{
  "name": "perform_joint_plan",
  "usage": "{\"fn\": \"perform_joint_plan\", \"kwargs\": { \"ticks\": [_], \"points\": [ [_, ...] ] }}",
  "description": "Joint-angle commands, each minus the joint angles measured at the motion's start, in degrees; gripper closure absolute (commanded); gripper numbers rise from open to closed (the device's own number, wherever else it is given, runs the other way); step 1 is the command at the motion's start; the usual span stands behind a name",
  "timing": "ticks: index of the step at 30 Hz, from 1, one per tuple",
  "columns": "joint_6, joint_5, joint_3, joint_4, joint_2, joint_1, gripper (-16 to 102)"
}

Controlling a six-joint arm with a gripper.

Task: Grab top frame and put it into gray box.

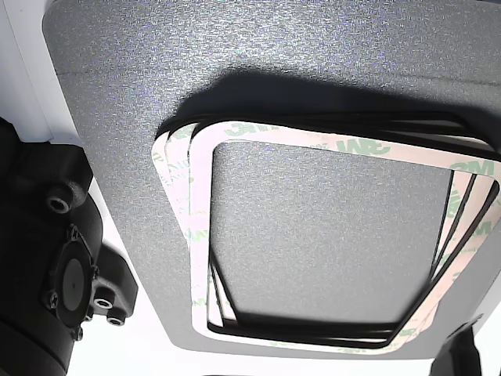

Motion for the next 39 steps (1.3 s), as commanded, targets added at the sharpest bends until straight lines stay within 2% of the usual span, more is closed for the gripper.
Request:
{"fn": "perform_joint_plan", "kwargs": {
  "ticks": [1,4,6,14,19,23,39],
  "points": [
    [0.09,-0.09,-2.99,0.00,-0.18,-0.53,19],
    [0.26,-0.18,-4.66,0.18,-1.85,-0.09,28],
    [0.35,-0.44,-4.48,0.09,-1.93,0.26,30],
    [1.14,-1.14,1.32,-3.16,0.26,1.32,44],
    [-0.09,-0.53,4.83,-6.06,1.49,1.93,42],
    [-0.97,0.53,7.03,-7.56,2.46,2.55,45],
    [-3.34,1.32,9.05,-9.05,3.43,3.52,46]
  ]
}}
